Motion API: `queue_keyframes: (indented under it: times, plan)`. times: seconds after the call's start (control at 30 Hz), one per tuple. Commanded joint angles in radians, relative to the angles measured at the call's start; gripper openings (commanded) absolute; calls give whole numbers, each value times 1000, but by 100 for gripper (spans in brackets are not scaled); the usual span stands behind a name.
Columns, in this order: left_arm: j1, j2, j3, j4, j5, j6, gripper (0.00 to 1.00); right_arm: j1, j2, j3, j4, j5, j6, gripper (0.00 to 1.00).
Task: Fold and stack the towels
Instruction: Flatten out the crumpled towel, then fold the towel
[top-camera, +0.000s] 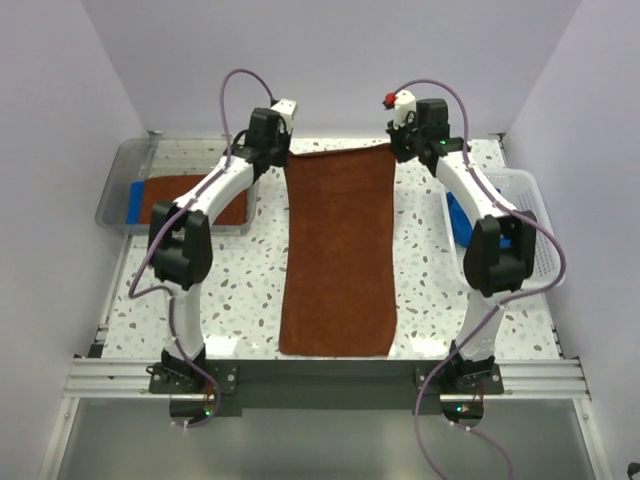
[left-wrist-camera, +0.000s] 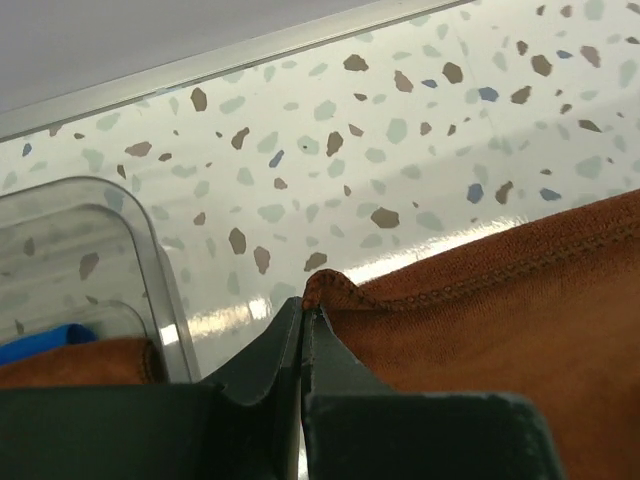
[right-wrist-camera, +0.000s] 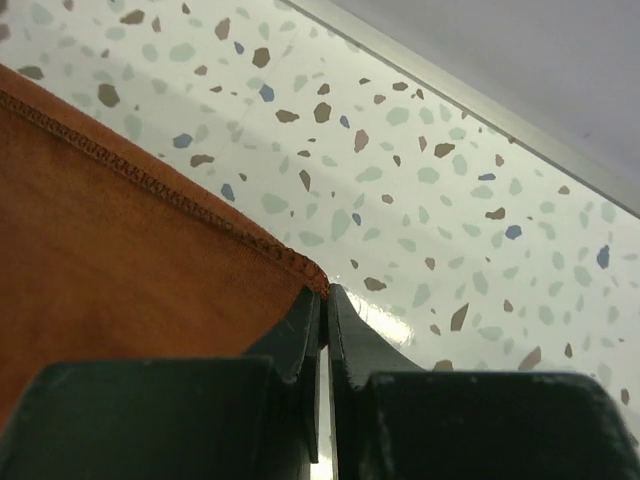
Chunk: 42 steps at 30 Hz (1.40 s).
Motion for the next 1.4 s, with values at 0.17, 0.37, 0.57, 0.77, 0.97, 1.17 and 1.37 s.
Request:
queue_keyframes:
  times: [0.17,0.37,0.57,0.77,0.97,1.17,1.37]
  plan:
    - [83,184,307,99,60,-4,0,-7,144,156,191,-1,-79,0]
    - [106,139,209,127,166,-18,0,-7,132,112,166,-60,-81,0]
    - [106,-42,-29,153,255,-33,0,-7,21,-28,120,-58,-86,0]
    - [106,-183,-170,154,308,-62,0,-7,-66,-92,48,0,-127,0]
    - [97,-272,-221,98,339,-81,0,-7,-145,-137,-6,-3,-130,0]
    - [65,-338,-297,36,336,-90,0,-7,-201,-227,-38,8,-109,1]
    - [31,-381,-406,33,299,-102,0,-7,-217,-315,-18,29,-78,2]
